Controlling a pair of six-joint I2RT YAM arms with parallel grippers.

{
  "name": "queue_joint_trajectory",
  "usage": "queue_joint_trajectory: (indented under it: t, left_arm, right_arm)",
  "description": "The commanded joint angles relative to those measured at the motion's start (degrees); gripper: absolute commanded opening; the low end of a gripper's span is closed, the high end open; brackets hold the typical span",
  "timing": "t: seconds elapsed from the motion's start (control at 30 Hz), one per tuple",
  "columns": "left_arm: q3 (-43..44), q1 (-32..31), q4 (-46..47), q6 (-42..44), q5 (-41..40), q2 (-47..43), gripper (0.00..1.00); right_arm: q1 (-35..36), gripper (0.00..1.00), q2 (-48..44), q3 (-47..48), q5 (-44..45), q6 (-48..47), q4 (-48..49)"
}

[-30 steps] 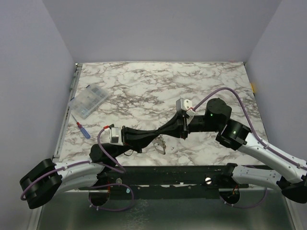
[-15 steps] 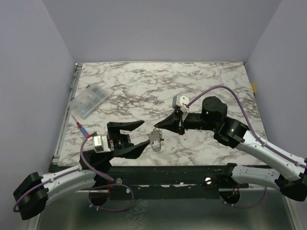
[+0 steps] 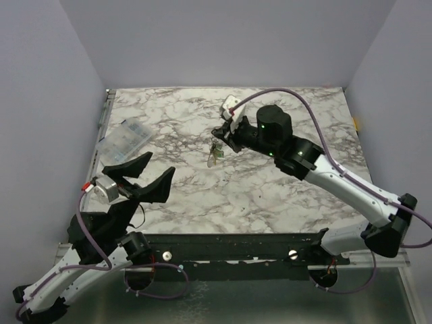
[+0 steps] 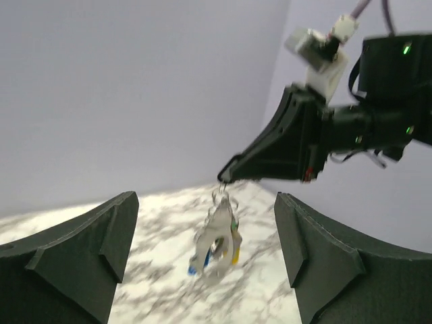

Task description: Put the keys on the keyring

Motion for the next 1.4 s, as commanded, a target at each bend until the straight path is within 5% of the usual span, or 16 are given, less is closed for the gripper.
queue_joint_trajectory:
  t: [0.0, 0.43, 0.83, 1.37]
  left_arm:
    - [-0.04, -0.14, -21.25, 4.33, -10.52, -3.52, 0.88]
    - [-5.93, -0.08, -20.83, 5.37, -10.36, -5.53, 0.90]
    - [-6.30, 0.11, -21.07, 7.48, -9.76, -5.15, 0.91]
    - [-6.53, 0.47, -21.12, 8.15, -9.68, -4.07, 0.91]
  right_arm:
    - [-2.12, 0.01, 9.15, 7.81, 7.20, -2.54, -1.67]
    - [-10.05, 0.01, 40.37, 42.69, -0.59, -7.98, -5.80]
    - [-10.07, 0.01, 35.72, -0.42, -6.84, -0.72, 10.47]
    - [-10.10, 0.06, 28.13, -12.09, 0.09, 5.09, 8.08]
